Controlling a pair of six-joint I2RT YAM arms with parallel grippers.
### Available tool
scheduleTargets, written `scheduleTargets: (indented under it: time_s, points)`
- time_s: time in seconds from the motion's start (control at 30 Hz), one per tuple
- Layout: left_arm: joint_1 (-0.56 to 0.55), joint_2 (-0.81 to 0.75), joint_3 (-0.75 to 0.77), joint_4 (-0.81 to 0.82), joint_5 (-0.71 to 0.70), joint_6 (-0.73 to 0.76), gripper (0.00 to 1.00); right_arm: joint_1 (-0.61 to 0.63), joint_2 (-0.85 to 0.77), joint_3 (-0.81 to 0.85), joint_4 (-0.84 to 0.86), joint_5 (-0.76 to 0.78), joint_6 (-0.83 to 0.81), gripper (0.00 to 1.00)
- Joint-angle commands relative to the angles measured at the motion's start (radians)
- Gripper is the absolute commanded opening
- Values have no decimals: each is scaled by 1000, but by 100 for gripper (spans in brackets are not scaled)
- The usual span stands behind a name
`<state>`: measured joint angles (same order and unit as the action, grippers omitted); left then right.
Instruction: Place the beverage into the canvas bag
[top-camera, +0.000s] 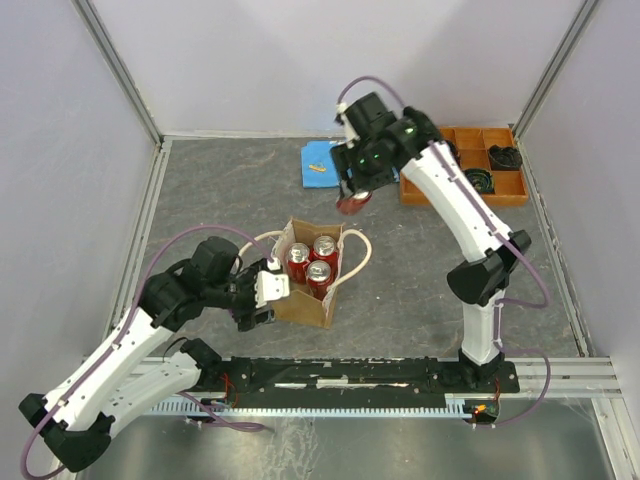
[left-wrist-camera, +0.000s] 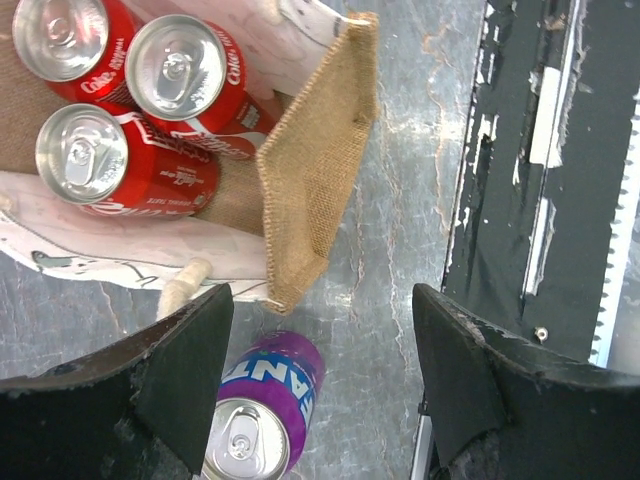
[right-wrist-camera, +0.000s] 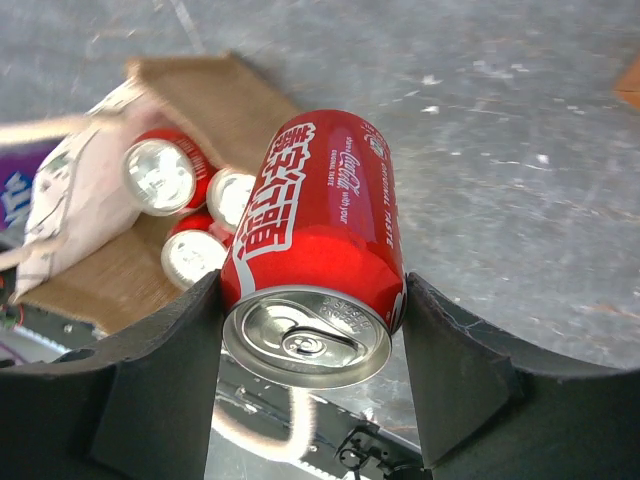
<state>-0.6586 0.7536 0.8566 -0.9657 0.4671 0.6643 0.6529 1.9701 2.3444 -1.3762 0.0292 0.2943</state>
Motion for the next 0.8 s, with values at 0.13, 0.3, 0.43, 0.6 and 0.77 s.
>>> scheduleTargets:
  time_s: [0.13, 0.3, 0.43, 0.6, 0.77]
  points:
    - [8, 20, 136, 157, -119, -218, 79, 201, -110, -62, 169, -33, 30, 0]
    - [83, 35, 231, 191, -171, -295, 79, 271, -130, -132, 201, -59, 49, 0]
    - [148, -6, 253, 248, -269, -379, 80, 317, -118, -171, 212, -78, 52, 0]
    - [189, -73, 239, 278, -456, -454, 83, 356, -94, -198, 231, -89, 60, 0]
    - [261, -121, 191, 276, -618, -531, 88, 375, -68, -226, 258, -112, 61, 0]
